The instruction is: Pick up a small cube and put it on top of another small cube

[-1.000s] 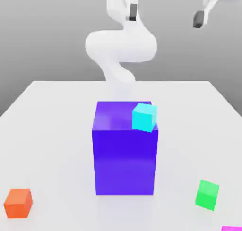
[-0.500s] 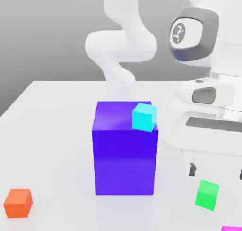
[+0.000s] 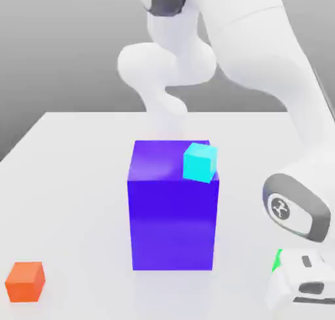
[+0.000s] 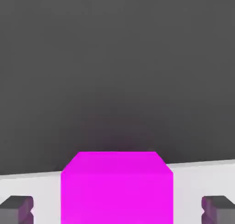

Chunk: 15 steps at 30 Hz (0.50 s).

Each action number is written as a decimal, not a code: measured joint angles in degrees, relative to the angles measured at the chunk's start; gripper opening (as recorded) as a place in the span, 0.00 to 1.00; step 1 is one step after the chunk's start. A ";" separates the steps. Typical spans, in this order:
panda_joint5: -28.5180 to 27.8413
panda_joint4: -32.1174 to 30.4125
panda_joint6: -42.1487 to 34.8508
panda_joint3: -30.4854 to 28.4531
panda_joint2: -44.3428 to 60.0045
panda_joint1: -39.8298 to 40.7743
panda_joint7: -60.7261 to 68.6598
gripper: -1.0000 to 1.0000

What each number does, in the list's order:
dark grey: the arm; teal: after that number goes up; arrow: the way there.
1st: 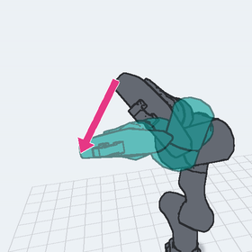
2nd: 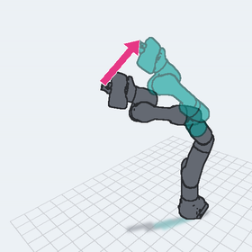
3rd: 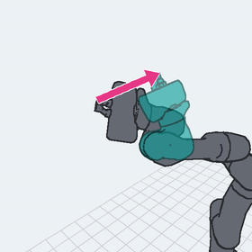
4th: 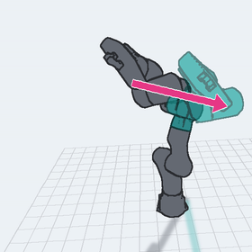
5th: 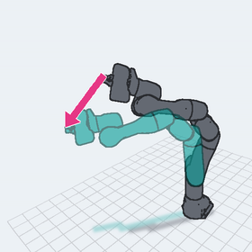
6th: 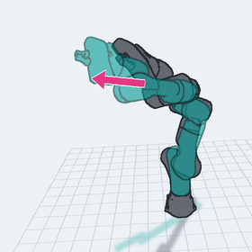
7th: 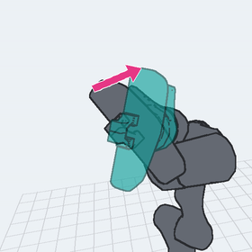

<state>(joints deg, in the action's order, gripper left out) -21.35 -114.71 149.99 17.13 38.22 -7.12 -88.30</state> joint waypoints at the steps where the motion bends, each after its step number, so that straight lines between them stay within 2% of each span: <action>1: 0.03 0.00 0.03 0.00 0.00 0.00 0.02 0.00; 4: -0.14 0.15 0.50 -0.26 0.56 -0.22 -0.09 0.00; 8: 2.50 -1.53 -4.03 2.67 -5.60 2.04 1.65 0.00; 15: 8.77 -13.94 -3.92 5.49 -18.25 2.12 -6.69 0.00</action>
<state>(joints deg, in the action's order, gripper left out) -12.58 -128.64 146.07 22.62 19.98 -5.00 -94.99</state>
